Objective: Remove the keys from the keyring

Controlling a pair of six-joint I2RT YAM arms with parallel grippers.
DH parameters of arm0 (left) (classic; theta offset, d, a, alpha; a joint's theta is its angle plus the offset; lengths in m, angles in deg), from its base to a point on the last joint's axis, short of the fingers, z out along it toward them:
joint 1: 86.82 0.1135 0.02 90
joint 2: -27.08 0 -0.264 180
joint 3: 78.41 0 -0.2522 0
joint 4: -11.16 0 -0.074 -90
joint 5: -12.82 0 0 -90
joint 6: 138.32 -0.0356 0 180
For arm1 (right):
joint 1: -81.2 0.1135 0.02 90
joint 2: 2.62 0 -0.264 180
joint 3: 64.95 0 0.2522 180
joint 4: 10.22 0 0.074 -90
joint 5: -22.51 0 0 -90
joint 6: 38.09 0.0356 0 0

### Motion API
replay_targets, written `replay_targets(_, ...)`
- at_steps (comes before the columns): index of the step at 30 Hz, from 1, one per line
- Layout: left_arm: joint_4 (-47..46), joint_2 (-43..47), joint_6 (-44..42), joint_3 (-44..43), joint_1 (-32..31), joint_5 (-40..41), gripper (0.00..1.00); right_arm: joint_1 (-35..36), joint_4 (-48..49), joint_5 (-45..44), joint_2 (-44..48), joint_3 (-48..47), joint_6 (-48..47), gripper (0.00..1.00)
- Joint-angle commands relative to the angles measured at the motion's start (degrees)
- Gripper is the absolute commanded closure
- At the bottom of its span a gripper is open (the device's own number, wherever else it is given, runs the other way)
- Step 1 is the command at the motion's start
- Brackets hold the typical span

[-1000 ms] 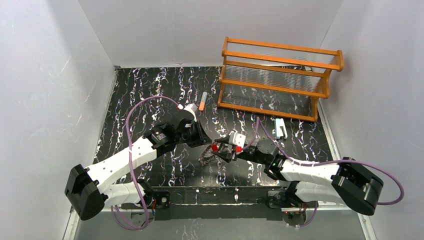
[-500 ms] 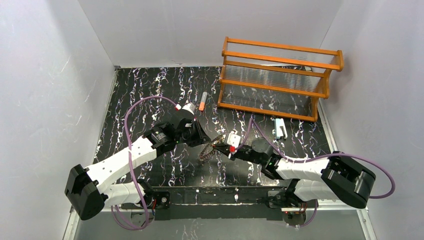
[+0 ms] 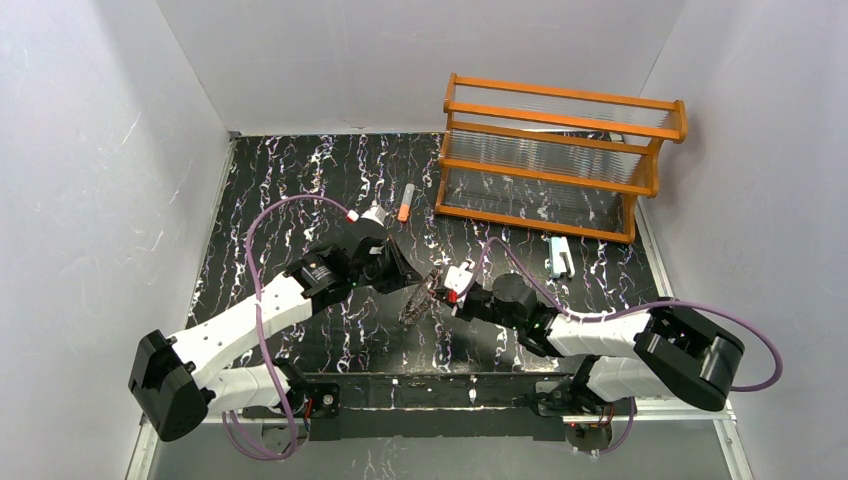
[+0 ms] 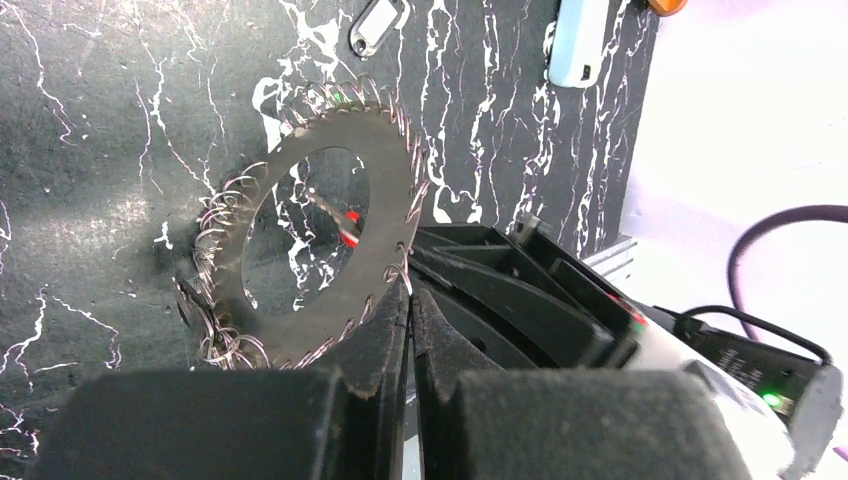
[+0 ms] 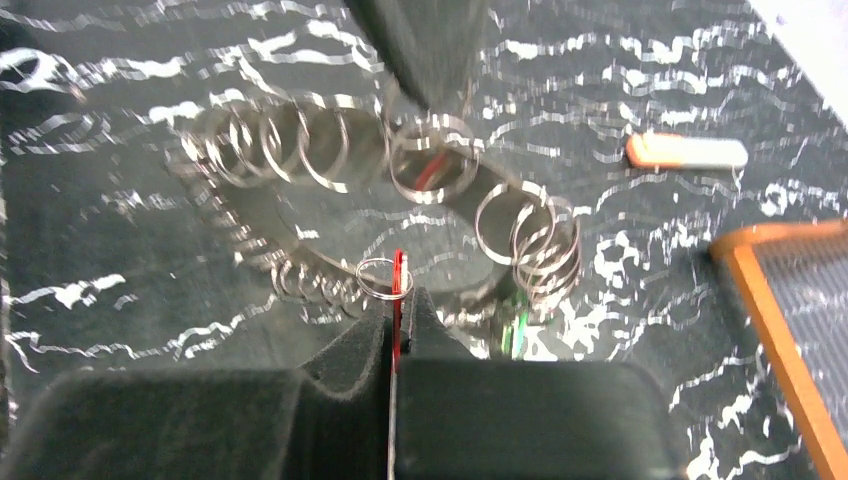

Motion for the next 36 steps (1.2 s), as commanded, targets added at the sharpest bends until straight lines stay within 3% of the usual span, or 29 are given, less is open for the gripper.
replay_targets(1,-1.4,2.5,2.3,-0.3,-0.1,0.9,1.0,0.2,-4.7,-5.9,-1.1,-1.9,-1.8,0.99)
replay_targets(5,-1.6,2.7,1.7,0.0,0.0,0.9,1.0,0.1,-5.6,-9.0,-0.6,-1.9,-0.6,0.99)
replay_targets(10,1.9,3.0,-5.4,-2.3,-0.1,7.1,1.0,-2.9,-9.5,-11.3,1.1,-2.5,7.0,0.99)
replay_targets(13,3.5,3.1,-10.4,-3.7,0.0,10.7,1.0,-6.5,-14.1,-11.0,0.4,-3.9,13.0,0.92)
replay_targets(15,4.0,2.9,-13.3,-3.8,0.0,12.8,1.0,-9.3,-15.3,-11.4,-0.6,-4.3,16.7,0.83)
replay_targets(18,3.7,2.9,-17.0,-2.9,0.1,15.7,1.0,-11.8,-16.3,-11.6,-1.1,-5.2,20.6,0.57)
replay_targets(21,3.6,3.9,-19.6,-0.9,0.1,20.5,1.0,-12.9,-21.1,-13.9,0.9,-7.2,23.3,0.41)
replay_targets(26,3.7,6.9,-25.1,4.0,0.1,33.4,1.0,-14.1,-31.6,-20.5,8.2,-10.4,28.9,0.23)
replay_targets(28,3.8,8.3,-25.2,5.4,0.1,34.5,1.0,-14.1,-35.7,-22.9,13.1,-11.1,31.2,0.04)
replay_targets(31,4.8,11.0,-23.8,7.2,0.1,33.4,1.0,-14.0,-41.6,-24.9,19.8,-12.2,34.4,0.01)
replay_targets(36,6.7,17.8,-22.9,8.9,0.2,34.0,0.75,-14.1,-55.8,-35.3,30.8,-15.6,46.1,0.01)
